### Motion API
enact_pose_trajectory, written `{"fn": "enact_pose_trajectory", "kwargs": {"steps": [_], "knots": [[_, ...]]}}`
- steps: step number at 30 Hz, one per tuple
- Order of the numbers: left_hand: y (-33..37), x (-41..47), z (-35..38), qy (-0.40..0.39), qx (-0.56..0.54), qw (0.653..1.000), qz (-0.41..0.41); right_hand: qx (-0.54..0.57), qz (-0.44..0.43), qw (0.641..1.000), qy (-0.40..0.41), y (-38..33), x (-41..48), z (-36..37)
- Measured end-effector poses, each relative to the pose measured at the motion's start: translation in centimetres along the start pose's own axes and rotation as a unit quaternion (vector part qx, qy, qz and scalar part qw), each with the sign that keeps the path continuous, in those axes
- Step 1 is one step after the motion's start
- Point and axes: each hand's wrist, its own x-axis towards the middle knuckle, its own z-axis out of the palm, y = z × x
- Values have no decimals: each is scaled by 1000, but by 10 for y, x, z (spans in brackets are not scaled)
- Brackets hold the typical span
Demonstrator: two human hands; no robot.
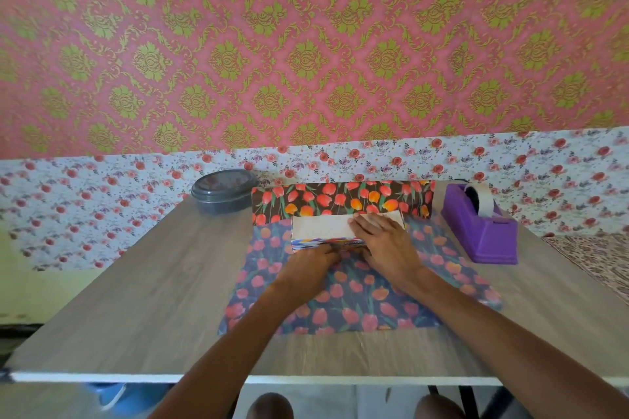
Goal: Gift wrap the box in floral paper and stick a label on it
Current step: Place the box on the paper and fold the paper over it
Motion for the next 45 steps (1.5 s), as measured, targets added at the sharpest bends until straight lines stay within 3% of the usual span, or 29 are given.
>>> {"fn": "enact_pose_trajectory", "kwargs": {"steps": [4,8,10,17,28,34,38,41,45], "knots": [[7,-2,-11,26,-2,1000,-13,-18,10,1000,1,-4,-4,-1],[13,-1,-26,166,-27,982,-81,-44,6,999,11,-7,-9,-5],[13,0,-29,195,-37,975,-105,-52,2,998,18,-7,-10,-7],[17,-5,-17,152,-3,982,-111,-52,-15,998,23,-6,-20,-12],[20,-21,-13,128,111,985,-44,-83,-69,992,57,-8,-28,-8],[14,-20,-11,128,123,984,-24,-27,-55,982,181,4,16,-55],[16,-22,-11,135,124,983,-18,-23,-2,999,48,16,55,-73],[14,-23,-10,144,119,982,-15,-17,-14,997,-70,19,69,-76],[19,-24,-13,159,107,981,-13,-21,-25,996,-78,17,64,-80]]}}
